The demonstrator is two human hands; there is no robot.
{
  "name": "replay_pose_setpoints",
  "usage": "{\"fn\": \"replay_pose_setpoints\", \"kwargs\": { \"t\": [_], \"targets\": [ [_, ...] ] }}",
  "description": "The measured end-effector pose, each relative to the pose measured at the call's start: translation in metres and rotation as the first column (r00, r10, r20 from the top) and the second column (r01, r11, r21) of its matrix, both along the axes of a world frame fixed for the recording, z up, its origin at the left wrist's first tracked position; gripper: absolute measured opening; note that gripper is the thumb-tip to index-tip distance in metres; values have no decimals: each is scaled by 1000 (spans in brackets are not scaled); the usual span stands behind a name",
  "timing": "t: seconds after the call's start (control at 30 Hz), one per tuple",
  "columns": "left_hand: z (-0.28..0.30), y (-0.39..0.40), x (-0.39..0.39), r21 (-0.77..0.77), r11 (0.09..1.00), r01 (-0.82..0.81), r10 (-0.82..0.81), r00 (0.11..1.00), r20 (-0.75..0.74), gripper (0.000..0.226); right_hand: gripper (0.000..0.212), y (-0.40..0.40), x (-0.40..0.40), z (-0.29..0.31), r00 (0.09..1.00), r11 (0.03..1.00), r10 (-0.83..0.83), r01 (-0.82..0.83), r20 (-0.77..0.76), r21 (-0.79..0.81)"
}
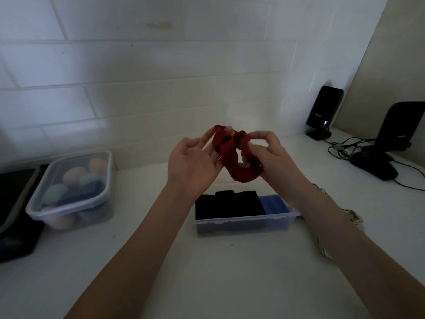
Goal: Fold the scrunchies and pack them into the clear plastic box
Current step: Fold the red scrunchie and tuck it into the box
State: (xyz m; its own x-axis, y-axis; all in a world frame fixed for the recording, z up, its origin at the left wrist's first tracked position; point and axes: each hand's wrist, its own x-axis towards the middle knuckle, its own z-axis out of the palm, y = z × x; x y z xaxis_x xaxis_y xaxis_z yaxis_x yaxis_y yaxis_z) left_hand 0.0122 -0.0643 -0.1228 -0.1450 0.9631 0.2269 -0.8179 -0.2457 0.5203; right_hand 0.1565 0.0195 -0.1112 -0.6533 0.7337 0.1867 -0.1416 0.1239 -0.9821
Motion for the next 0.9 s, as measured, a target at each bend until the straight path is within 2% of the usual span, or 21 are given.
{"fn": "replay_pose_setpoints", "kwargs": {
  "t": [0.07, 0.13, 0.17, 0.23, 0.27, 0.3, 0.4, 0.53, 0.6, 0.8, 0.9],
  "targets": [
    [1, 2, 2, 34, 999, -35, 39, 991, -125, 55, 27, -7, 1, 0, 1000, 984, 9, -9, 1, 176],
    [4, 4, 5, 65, 986, -154, 167, 919, -357, 60, 37, -15, 1, 0, 998, 926, 62, -63, 16, 373],
    [5, 5, 6, 82, 966, -245, 253, 831, -496, 61, 42, -17, 1, 0, 997, 877, 62, -74, 41, 475],
    [4, 4, 9, 156, 898, -411, 382, 554, -740, 56, 45, -20, 2, 1, 998, 798, 39, -66, 59, 599],
    [2, 4, 11, 206, 883, -422, 398, 440, -805, 49, 44, -20, 2, 2, 998, 785, 27, -54, 54, 618],
    [-1, 3, 11, 235, 881, -411, 400, 379, -834, 42, 43, -20, 3, 2, 999, 788, 14, -37, 41, 615],
    [-1, 2, 8, 224, 868, -443, 415, 401, -817, 30, 33, -17, 4, 4, 999, 847, -46, 54, -28, 529],
    [-4, 4, 7, 166, 828, -535, 428, 414, -803, 43, 35, -15, 4, 7, 994, 909, -76, 102, -78, 404],
    [-6, 5, 8, 115, 831, -544, 403, 447, -799, 44, 41, -16, 5, 9, 994, 892, -93, 111, -62, 439],
    [-4, 5, 5, -26, 932, -360, 255, 707, -660, 35, 32, -12, 7, 10, 986, 755, -18, -94, 164, 649],
    [-4, 5, 3, -60, 936, -346, 230, 734, -640, 34, 32, -9, 9, 9, 979, 786, 1, -128, 205, 605]
  ]
}}
